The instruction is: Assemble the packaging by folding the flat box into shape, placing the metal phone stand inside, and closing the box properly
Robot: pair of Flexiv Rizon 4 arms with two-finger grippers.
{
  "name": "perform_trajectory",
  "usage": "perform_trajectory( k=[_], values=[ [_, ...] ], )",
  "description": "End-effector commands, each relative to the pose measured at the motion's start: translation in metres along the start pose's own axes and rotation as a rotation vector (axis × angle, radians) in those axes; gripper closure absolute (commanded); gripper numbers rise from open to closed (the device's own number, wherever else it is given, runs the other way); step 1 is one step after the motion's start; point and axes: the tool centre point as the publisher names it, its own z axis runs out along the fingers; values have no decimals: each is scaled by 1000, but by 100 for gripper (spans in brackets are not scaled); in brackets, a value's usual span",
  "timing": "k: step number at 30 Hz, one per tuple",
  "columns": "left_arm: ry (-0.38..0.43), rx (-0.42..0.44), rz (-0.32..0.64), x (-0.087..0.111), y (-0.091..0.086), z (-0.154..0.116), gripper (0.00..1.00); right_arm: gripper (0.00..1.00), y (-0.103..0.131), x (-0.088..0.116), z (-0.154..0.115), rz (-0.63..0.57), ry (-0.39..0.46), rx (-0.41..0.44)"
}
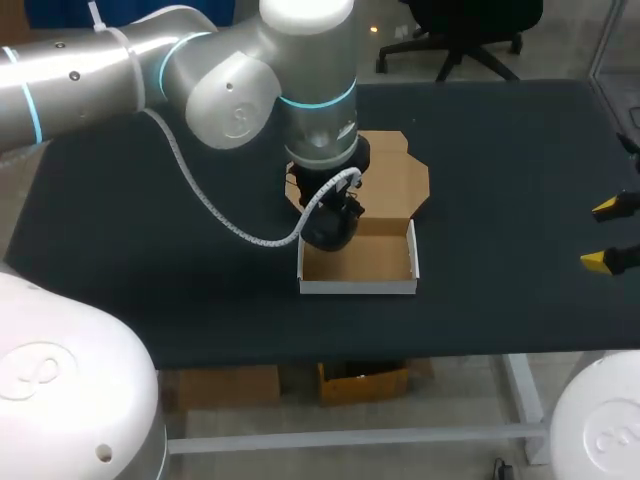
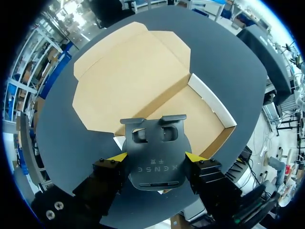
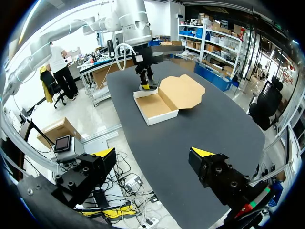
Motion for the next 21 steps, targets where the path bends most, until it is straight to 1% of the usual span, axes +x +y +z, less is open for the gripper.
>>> perform_trajectory(
  k=[1, 7, 15, 21],
  values=[
    [-5, -1, 0, 1, 0, -1, 100, 0, -1, 1, -1, -2, 0, -4],
    [-2, 3, 16, 16, -8, 5, 100, 0, -1, 1, -1, -2, 0, -4],
    [22, 13, 24, 30, -18, 14, 100, 0, -1, 1, -1, -2, 0, -4],
    [28, 12, 37, 36, -21, 23, 100, 0, -1, 1, -1, -2, 0, -4]
  ],
)
